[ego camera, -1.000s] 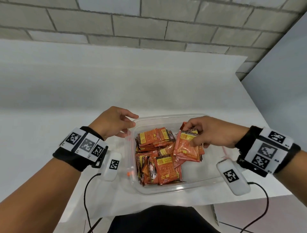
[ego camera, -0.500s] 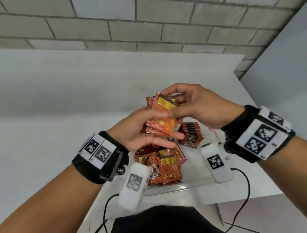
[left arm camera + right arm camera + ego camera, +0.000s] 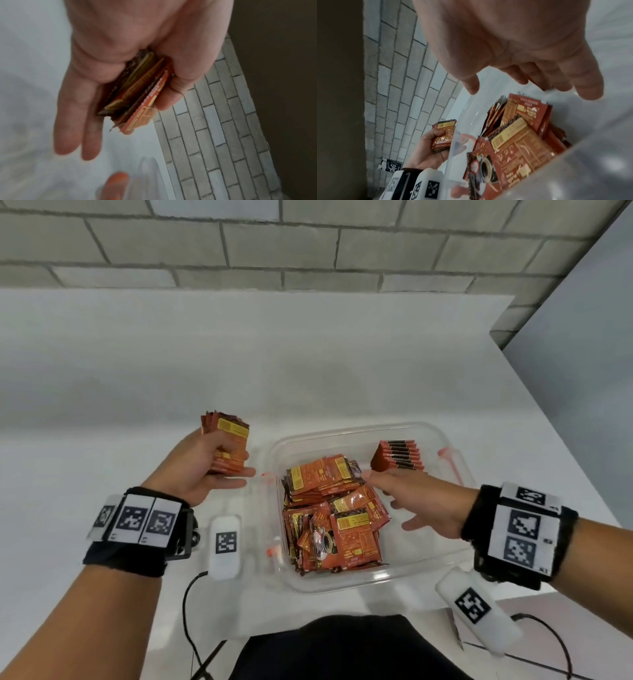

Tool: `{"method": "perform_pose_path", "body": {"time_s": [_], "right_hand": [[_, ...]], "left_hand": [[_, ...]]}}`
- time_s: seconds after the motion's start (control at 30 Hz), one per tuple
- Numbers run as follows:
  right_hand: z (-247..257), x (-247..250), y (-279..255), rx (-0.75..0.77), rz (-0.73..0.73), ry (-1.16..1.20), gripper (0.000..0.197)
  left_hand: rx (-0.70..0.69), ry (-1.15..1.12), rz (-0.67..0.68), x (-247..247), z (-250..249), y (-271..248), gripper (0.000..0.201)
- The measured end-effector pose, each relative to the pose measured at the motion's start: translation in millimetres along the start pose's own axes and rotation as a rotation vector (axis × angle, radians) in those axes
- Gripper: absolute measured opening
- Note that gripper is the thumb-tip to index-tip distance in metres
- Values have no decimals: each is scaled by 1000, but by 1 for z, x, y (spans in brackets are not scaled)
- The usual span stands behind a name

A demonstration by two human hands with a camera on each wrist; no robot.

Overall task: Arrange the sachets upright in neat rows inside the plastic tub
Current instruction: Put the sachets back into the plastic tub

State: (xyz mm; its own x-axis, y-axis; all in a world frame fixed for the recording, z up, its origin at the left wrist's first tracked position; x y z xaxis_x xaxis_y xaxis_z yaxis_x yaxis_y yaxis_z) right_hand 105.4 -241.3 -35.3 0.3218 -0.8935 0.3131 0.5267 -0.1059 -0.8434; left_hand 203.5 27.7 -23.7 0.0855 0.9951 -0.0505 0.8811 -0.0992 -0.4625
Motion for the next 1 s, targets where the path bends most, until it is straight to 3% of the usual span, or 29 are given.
{"method": "perform_pose_path", "body": {"time_s": [0.17, 0.37, 0.5, 0.63, 0.77, 0.83, 0.93, 1.0], "right_hand": [[-1, -19, 11, -55, 67, 80, 75], [0, -31, 18, -58, 141, 100, 74], [0, -30, 13, -56, 153, 45, 90], [4, -12, 9, -47, 74, 73, 68], [5, -13, 14, -33, 36, 107, 64], [12, -22, 15, -15, 48, 94, 78], [16, -29, 28, 22, 63, 65, 127], [16, -29, 33, 24, 56, 39, 137]], "left_hand": [[37, -37, 129, -26, 10, -9, 22], [27, -51, 130, -26, 10, -11, 25], [14, -45, 131, -27, 9, -12, 25], [10, -37, 129, -27, 9, -13, 25], [5, -39, 127, -28, 9, -13, 28], [5, -41, 126, -27, 10, -13, 28], [3, -47, 129, -27, 10, -14, 28], [3, -47, 130, -27, 10, -14, 28]]}}
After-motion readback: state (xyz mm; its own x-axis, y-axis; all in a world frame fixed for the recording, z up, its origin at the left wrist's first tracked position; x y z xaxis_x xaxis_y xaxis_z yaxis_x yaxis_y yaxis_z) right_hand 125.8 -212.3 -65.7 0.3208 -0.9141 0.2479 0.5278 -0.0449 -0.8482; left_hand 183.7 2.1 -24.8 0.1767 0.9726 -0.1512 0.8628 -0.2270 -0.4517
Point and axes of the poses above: each hand's wrist, its own y-axis towards the middle knuckle, its own x-axis out of the back of the hand, z = x × y, the point moved 10 cm from there along y, towards the middle knuckle, and after that the axes turned 6 degrees about -x, right-handed, at the moved point
